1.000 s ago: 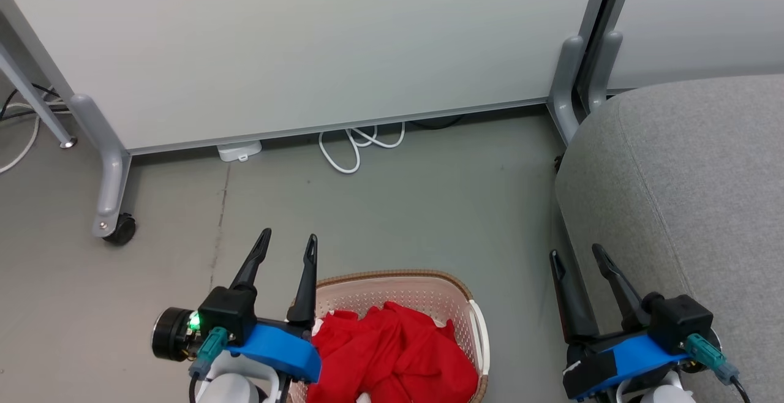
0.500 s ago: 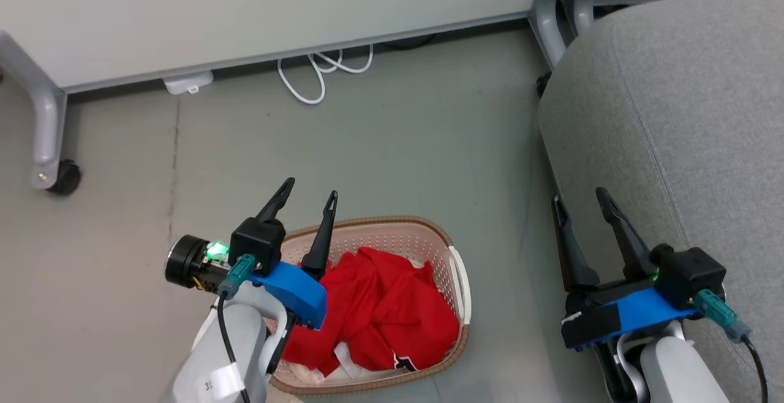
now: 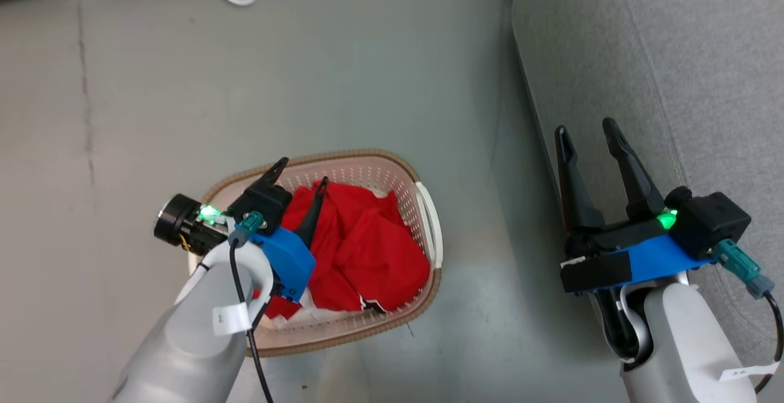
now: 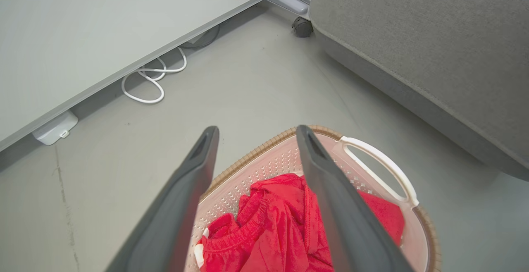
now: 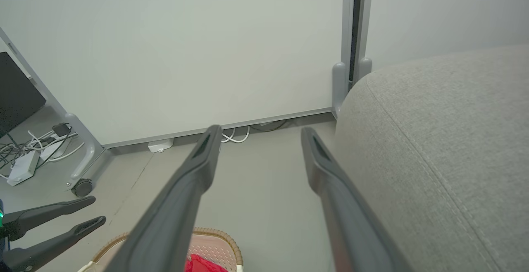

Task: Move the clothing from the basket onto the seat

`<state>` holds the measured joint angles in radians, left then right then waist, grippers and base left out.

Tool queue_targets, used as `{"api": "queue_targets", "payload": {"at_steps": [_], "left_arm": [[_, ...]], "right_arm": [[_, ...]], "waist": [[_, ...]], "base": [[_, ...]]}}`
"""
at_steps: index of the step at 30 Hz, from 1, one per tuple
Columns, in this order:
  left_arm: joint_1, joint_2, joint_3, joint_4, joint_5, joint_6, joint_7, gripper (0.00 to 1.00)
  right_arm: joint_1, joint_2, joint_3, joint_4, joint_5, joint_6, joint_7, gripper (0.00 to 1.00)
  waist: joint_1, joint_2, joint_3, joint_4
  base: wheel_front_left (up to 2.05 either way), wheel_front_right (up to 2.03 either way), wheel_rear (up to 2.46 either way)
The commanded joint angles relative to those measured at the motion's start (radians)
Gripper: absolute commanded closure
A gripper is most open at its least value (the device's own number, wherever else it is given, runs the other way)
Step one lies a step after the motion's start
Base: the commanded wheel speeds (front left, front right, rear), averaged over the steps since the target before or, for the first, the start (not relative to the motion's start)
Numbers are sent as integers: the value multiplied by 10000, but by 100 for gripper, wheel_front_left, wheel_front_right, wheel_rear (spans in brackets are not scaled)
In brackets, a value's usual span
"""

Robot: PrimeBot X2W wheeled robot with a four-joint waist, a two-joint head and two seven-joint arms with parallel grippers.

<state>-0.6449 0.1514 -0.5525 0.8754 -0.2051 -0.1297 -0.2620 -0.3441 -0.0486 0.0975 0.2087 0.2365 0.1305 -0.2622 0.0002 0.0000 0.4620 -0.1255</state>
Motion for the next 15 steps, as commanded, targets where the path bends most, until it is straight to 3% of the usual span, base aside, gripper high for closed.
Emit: {"api": "queue_targets", "payload": {"at_steps": [1, 15], "left_arm": [[-369, 80, -226, 261, -64, -11, -45, 0], [-2251, 41, -2635, 2748, -688, -12, 94, 0]], "right_arm": [[-247, -30, 26, -51, 67, 4, -42, 0], [-1121, -32, -56, -402, 61, 4, -42, 0]], "waist": [[-2, 0, 672, -269], [-2, 0, 2606, -428]], "base": [[0, 0, 0], [0, 0, 0]]}}
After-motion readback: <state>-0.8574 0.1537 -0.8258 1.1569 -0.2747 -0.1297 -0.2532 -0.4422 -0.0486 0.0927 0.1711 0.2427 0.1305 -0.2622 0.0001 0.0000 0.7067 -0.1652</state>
